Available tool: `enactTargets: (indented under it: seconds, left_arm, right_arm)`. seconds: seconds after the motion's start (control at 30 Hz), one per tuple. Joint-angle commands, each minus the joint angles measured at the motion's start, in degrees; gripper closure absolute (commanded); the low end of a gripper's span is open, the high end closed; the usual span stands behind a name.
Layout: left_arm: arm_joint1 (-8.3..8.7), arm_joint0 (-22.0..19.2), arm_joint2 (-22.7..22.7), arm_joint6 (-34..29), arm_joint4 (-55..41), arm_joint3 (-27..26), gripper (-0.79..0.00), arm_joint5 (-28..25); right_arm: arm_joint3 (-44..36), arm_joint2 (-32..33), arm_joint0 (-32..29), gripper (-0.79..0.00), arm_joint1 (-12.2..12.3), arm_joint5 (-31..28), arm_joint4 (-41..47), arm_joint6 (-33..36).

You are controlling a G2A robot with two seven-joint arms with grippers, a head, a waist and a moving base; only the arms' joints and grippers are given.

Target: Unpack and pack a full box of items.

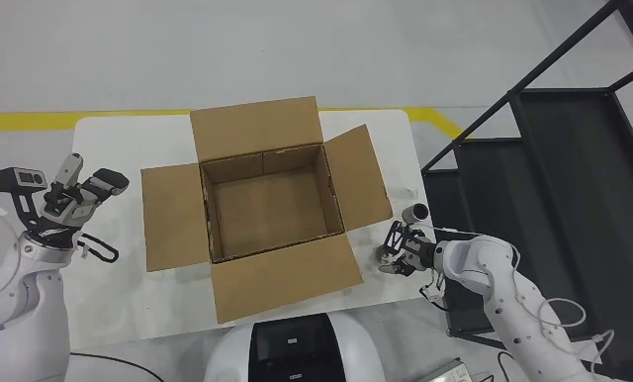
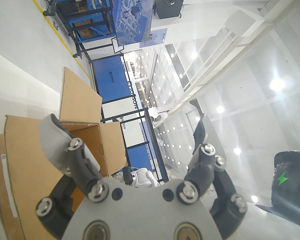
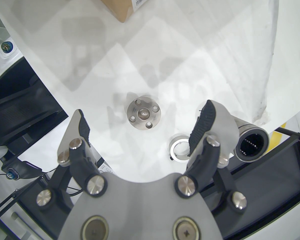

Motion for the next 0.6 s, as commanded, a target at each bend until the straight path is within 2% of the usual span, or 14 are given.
enactTargets:
  seconds: [0.0, 0.3, 0.43, 0.57]
  left_arm:
    - [0.00, 0.00, 0.00, 0.00, 0.00, 0.00, -0.785, 0.00]
    - [0.00, 0.00, 0.00, 0.00, 0.00, 0.00, -0.785, 0.00]
    - [0.00, 0.00, 0.00, 0.00, 0.00, 0.00, -0.785, 0.00]
    - [0.00, 0.00, 0.00, 0.00, 0.00, 0.00, -0.785, 0.00]
  right_arm:
    - [0.00, 0.00, 0.00, -0.785, 0.00, 0.00, -0.01, 0.00]
    - [0.74, -0.48, 0.26, -0.785, 0.02, -0.06, -0.64, -0.76]
    - [3.40, -2.42, 1.96, -0.785, 0.02, 0.67, -4.86, -1.18]
    - [7.64, -4.22, 3.94, -0.785, -0.17, 0.84, -5.04, -3.45]
